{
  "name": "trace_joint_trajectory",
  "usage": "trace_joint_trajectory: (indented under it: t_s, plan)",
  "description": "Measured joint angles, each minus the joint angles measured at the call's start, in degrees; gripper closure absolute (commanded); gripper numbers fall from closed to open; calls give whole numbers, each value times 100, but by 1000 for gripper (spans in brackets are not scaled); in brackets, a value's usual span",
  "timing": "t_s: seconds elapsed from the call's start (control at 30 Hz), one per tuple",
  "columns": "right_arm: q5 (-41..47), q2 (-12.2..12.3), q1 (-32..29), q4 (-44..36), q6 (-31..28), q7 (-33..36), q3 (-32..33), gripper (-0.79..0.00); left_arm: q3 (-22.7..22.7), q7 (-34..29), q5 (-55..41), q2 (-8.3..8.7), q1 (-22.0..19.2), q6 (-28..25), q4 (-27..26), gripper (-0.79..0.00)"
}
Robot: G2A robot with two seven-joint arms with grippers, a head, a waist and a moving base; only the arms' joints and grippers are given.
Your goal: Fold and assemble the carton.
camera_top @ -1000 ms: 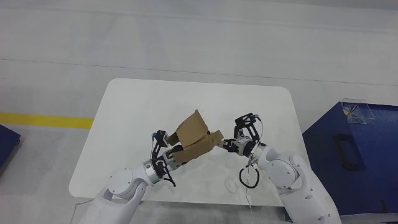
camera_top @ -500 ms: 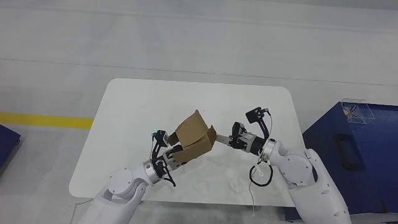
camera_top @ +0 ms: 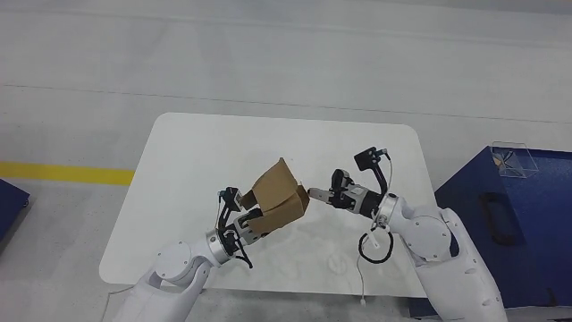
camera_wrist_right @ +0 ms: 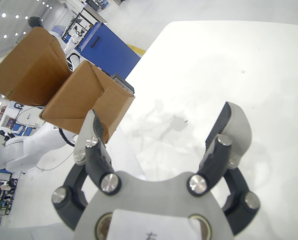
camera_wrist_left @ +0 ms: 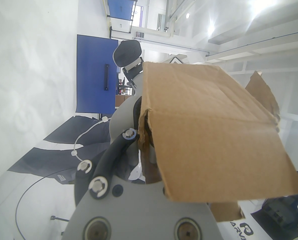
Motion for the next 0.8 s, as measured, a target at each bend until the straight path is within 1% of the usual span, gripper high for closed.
trace_joint_trajectory:
  t_s: [0.27, 0.8]
  plan:
    - [-106, -7, 142, 17, 114, 16, -212, -785, 0, 0, 0, 0, 0, 0, 0, 0]
    - [-83, -15, 251, 89, 139, -85, -458, -785, 0, 0, 0, 0, 0, 0, 0, 0]
